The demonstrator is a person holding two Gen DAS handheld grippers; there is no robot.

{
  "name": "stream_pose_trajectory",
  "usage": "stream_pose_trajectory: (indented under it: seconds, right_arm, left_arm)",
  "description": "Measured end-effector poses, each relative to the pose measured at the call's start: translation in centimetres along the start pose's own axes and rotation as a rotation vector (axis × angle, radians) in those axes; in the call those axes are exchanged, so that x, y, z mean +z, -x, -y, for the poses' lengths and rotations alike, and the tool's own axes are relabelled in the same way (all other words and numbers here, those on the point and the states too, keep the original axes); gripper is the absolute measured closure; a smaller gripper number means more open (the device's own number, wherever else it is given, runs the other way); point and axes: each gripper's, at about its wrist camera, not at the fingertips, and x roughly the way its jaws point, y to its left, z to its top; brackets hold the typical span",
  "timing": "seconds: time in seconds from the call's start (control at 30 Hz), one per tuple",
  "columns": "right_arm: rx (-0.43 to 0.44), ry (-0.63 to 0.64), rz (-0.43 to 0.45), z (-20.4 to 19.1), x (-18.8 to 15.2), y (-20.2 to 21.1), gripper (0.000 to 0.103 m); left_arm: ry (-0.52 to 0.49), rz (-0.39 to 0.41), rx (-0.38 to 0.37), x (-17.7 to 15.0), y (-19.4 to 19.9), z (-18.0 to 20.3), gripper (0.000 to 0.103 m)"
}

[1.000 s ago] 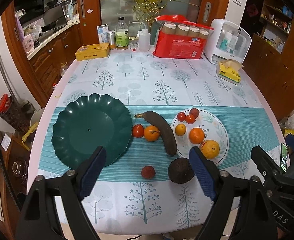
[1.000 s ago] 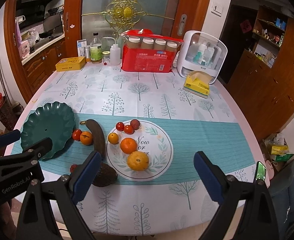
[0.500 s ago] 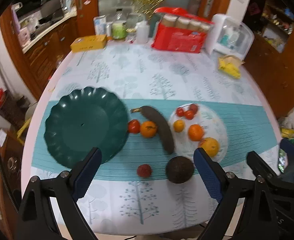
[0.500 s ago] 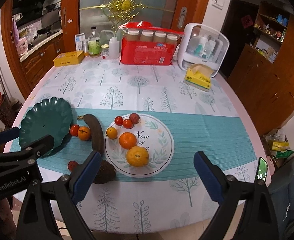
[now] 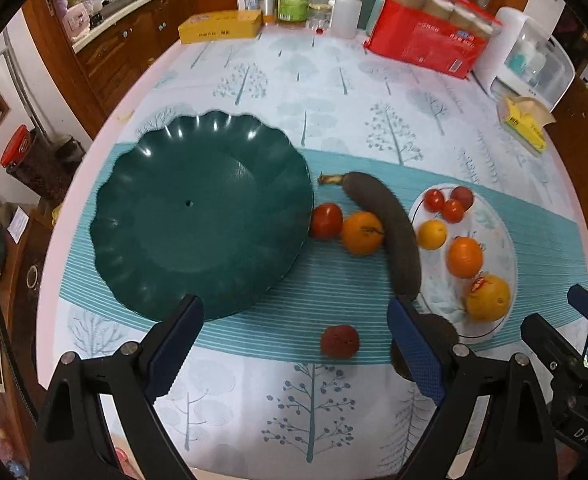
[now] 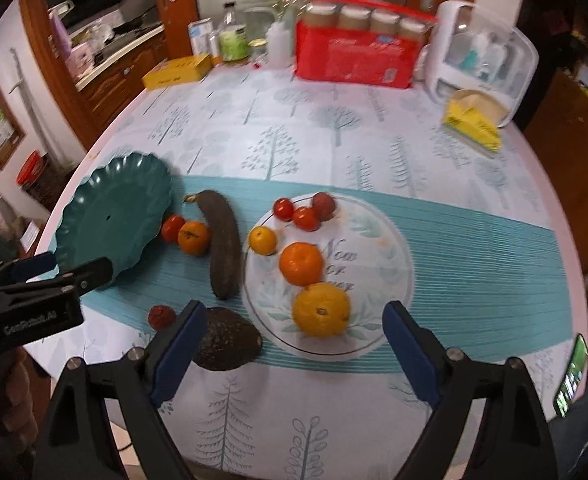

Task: Organize fruits
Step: 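Grasp the dark red lychee with the left tool while the right tool grasps the avocado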

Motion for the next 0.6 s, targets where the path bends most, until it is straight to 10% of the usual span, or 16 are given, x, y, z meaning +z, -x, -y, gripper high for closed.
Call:
stream_pose_trajectory:
  seconds: [0.6]
  right_arm:
    - [0.228,0.128,-0.136,-2.7,-3.7,-6.6,0.016]
  left_arm:
    - [0.076,-0.141,-0.155,-3.4,-4.7,-2.6,0.019]
